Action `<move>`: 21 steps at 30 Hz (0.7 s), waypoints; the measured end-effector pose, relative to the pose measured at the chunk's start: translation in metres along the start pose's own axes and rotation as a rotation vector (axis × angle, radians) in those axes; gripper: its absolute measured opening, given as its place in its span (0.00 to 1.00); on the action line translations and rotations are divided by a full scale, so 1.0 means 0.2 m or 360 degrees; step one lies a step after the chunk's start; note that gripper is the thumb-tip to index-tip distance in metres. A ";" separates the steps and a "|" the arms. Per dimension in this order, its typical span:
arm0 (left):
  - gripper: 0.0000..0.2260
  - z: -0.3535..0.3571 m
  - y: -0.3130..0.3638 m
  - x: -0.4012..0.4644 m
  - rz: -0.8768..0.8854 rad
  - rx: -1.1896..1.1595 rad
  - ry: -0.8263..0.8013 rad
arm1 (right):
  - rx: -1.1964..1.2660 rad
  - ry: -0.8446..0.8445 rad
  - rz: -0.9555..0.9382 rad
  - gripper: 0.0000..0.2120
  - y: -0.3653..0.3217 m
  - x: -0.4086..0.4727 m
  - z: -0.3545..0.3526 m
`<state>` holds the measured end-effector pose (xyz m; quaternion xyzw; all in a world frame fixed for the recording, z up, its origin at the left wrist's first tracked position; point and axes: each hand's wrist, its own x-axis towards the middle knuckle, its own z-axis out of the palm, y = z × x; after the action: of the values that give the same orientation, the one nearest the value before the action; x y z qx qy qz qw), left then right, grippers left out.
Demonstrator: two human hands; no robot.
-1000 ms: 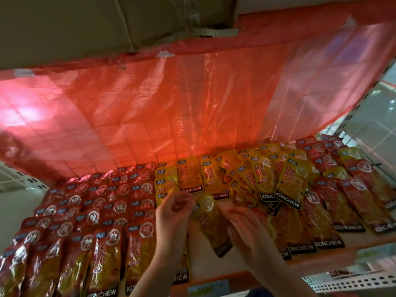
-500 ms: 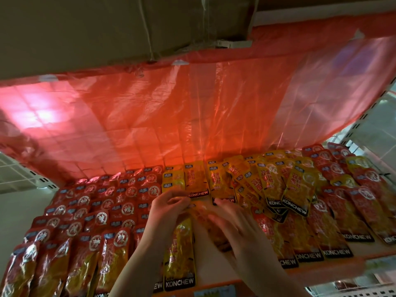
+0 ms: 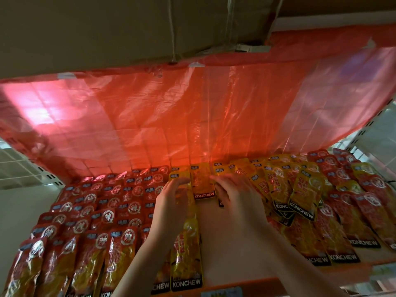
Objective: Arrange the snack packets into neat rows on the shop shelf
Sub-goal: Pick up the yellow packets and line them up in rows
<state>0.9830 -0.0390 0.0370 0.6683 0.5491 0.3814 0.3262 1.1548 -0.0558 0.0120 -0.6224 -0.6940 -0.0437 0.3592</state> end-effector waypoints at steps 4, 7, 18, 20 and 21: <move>0.11 -0.02 -0.05 0.02 0.0108 0.0229 -0.0070 | -0.0105 -0.0086 0.0064 0.15 -0.01 0.08 0.11; 0.11 -0.02 -0.09 0.02 0.0163 0.0337 -0.0079 | -0.0086 -0.0267 -0.0007 0.18 -0.03 0.07 0.17; 0.17 0.00 -0.22 0.01 0.0306 0.0724 -0.0203 | -0.0080 -0.0635 -0.0121 0.26 -0.01 -0.04 0.21; 0.18 0.01 -0.23 0.01 0.0319 0.0753 -0.0199 | -0.0093 -0.0698 -0.0143 0.26 0.00 -0.03 0.20; 0.18 0.01 -0.24 0.01 0.0324 0.0762 -0.0192 | -0.0092 -0.0744 -0.0143 0.26 0.01 -0.03 0.20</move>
<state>0.9618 -0.0289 -0.0038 0.7998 0.5331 0.2310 0.1509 1.1380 -0.0408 -0.0211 -0.5942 -0.7837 0.0658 0.1687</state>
